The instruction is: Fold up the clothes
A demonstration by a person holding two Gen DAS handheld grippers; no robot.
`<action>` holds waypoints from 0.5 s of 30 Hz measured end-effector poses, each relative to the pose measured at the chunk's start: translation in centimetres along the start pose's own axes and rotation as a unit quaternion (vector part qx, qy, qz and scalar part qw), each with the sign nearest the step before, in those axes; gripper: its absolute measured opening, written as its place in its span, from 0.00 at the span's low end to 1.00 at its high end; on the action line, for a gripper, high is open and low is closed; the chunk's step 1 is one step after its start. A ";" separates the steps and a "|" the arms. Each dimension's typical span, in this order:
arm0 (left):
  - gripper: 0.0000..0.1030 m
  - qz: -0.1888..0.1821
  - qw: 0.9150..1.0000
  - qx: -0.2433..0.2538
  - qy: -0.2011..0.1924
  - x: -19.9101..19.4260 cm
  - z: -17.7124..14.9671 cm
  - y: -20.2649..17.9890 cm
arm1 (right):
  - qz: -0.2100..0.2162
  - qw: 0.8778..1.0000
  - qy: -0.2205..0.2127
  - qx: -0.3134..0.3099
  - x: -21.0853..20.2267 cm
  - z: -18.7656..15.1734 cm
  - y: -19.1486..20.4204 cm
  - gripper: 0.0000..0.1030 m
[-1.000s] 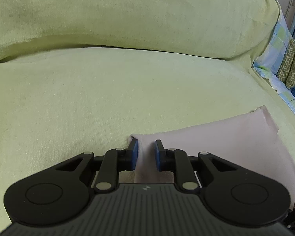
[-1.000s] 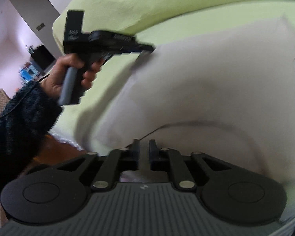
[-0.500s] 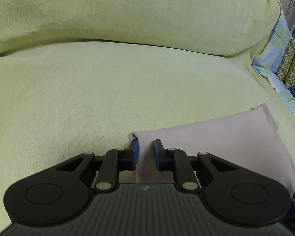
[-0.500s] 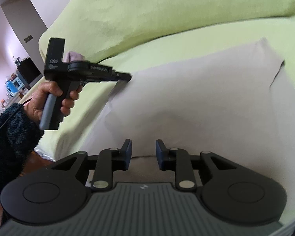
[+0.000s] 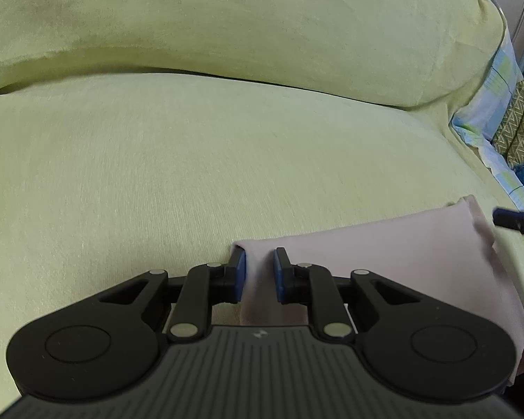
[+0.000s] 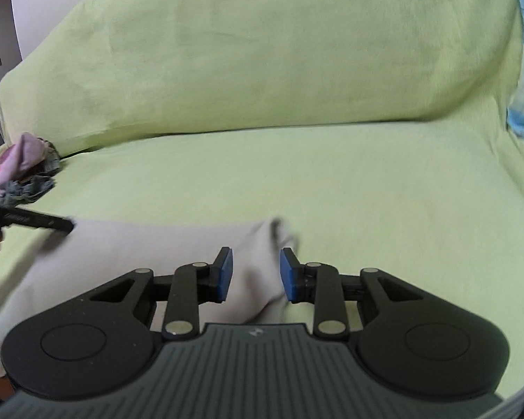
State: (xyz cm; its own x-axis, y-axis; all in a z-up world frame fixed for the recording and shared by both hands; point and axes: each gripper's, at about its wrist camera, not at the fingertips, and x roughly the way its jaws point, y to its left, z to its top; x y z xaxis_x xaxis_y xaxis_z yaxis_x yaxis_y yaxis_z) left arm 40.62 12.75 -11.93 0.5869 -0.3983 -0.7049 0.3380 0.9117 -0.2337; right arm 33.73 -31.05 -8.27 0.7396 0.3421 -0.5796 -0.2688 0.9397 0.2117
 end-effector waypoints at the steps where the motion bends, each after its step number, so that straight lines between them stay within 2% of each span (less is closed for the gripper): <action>1: 0.18 0.001 1.000 0.000 -0.001 0.0 0.0 -0.1 | 0.005 1.000 0.007 0.003 0.5 0.3 -0.3 0.26; 5: 0.18 0.002 1.000 -0.002 0.001 0.2 0.0 -0.3 | 0.019 0.999 0.033 0.010 2.0 1.0 -1.4 0.25; 7: 0.18 0.002 1.000 -0.003 0.002 0.3 0.0 -0.4 | 0.026 0.999 0.041 0.013 2.4 0.9 -1.8 0.22; 8: 0.18 0.001 1.000 -0.005 0.002 0.3 0.1 -0.3 | 0.031 0.998 0.048 0.019 2.6 0.8 -2.0 0.18; 9: 0.18 -0.001 1.000 -0.007 0.003 0.3 0.1 -0.1 | 0.038 0.998 0.053 0.024 2.9 0.7 -2.3 0.10; 11: 0.18 -0.006 1.000 -0.013 0.003 0.2 0.1 0.0 | 0.038 0.998 0.050 0.020 3.0 0.7 -2.1 0.02; 15: 0.17 -0.022 0.999 -0.044 0.003 0.3 0.2 0.6 | 0.037 0.999 0.037 0.011 2.8 0.6 -2.0 0.01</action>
State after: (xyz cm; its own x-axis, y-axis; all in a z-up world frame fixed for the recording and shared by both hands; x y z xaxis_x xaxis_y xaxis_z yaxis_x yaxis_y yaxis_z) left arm 41.12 13.17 -12.14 0.5686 -0.4385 -0.6960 0.2978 0.8984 -0.3227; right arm 36.72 -31.98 -9.82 0.6710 0.4106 -0.6174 -0.3069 0.9118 0.2728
